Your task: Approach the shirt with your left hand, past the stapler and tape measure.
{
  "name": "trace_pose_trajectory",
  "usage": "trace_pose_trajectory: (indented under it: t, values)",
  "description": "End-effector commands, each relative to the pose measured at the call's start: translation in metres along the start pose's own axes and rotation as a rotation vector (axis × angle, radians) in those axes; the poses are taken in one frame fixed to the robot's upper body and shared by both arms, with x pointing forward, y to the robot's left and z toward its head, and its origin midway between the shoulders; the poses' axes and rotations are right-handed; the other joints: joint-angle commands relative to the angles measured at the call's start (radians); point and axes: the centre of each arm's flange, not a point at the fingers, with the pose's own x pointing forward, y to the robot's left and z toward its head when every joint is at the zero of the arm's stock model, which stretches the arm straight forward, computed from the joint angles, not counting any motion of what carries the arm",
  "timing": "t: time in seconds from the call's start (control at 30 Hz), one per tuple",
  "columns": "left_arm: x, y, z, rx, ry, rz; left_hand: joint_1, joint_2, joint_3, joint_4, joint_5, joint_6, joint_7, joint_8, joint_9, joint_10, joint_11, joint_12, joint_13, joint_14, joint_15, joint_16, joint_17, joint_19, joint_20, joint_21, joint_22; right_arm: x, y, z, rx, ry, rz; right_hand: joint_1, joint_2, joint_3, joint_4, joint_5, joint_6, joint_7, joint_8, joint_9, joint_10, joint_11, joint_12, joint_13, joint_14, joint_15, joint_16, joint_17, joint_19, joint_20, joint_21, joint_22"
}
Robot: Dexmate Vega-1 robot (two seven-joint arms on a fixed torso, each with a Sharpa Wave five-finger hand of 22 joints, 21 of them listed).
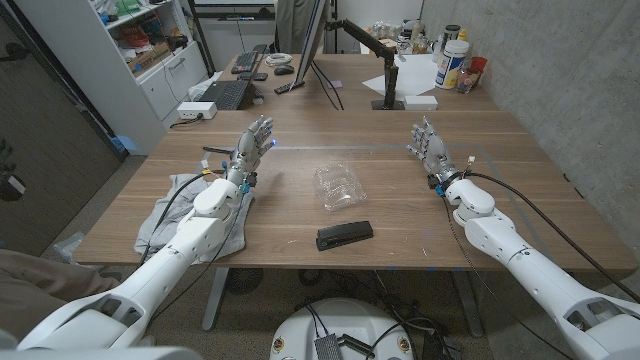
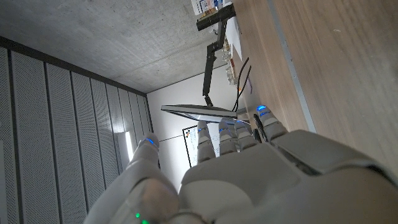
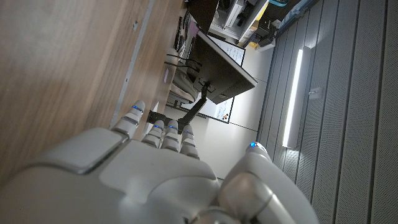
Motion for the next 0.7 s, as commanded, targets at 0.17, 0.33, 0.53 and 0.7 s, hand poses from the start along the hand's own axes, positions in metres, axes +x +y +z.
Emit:
trace_pose_trajectory:
  t: [0.17, 0.33, 0.53, 0.7]
  values:
    - [-0.007, -0.001, 0.011, 0.077, -0.017, 0.017, 0.010, -0.001, 0.003, -0.004, 0.003, 0.005, -0.003, 0.002, 0.002, -0.005, 0.004, 0.001, 0.001, -0.025, 0.008, -0.002, 0.002, -0.013, 0.005, -0.007, 0.002, 0.000, 0.000, -0.001, -0.009, 0.010, 0.011, 0.011, 0.006, 0.008, -0.002, 0.005, -0.004, -0.007, 0.005, 0.004, -0.002, 0.006, 0.006, 0.002, -0.010, 0.005, 0.004, 0.002, -0.004, 0.008, 0.005, 0.002]
    - [-0.009, 0.002, 0.017, 0.131, -0.006, 0.019, 0.015, 0.003, 0.006, -0.008, 0.003, -0.003, -0.005, -0.001, 0.002, -0.020, 0.006, -0.004, 0.001, -0.050, 0.013, -0.005, 0.001, -0.033, 0.005, -0.016, 0.002, 0.002, 0.001, -0.002, -0.014, 0.017, 0.019, 0.012, 0.007, 0.008, -0.003, 0.004, -0.005, -0.008, 0.005, 0.004, -0.003, 0.006, 0.005, 0.002, -0.010, 0.004, 0.004, 0.002, -0.005, 0.009, 0.005, 0.002]
    - [-0.012, 0.006, 0.022, 0.163, -0.006, 0.024, 0.018, 0.006, 0.008, -0.011, 0.003, -0.006, -0.004, -0.003, 0.002, -0.028, 0.008, -0.007, 0.001, -0.061, 0.014, -0.005, 0.001, -0.048, 0.005, -0.021, 0.001, 0.003, 0.001, -0.002, -0.017, 0.022, 0.021, 0.012, 0.010, 0.008, -0.003, 0.004, -0.004, -0.007, 0.006, 0.004, -0.003, 0.009, 0.006, 0.001, -0.011, 0.004, 0.004, 0.002, -0.006, 0.009, 0.006, 0.002]
    - [-0.013, 0.007, 0.025, 0.206, -0.004, 0.033, 0.020, 0.007, 0.009, -0.013, 0.003, -0.008, -0.004, -0.003, 0.002, -0.033, 0.008, -0.008, 0.001, -0.069, 0.019, -0.005, 0.001, -0.054, 0.005, -0.023, 0.001, 0.002, 0.000, -0.003, -0.021, 0.029, 0.023, 0.013, 0.011, 0.009, -0.004, 0.004, -0.004, -0.007, 0.006, 0.004, -0.003, 0.008, 0.006, 0.001, -0.011, 0.004, 0.005, 0.002, -0.006, 0.009, 0.006, 0.002]
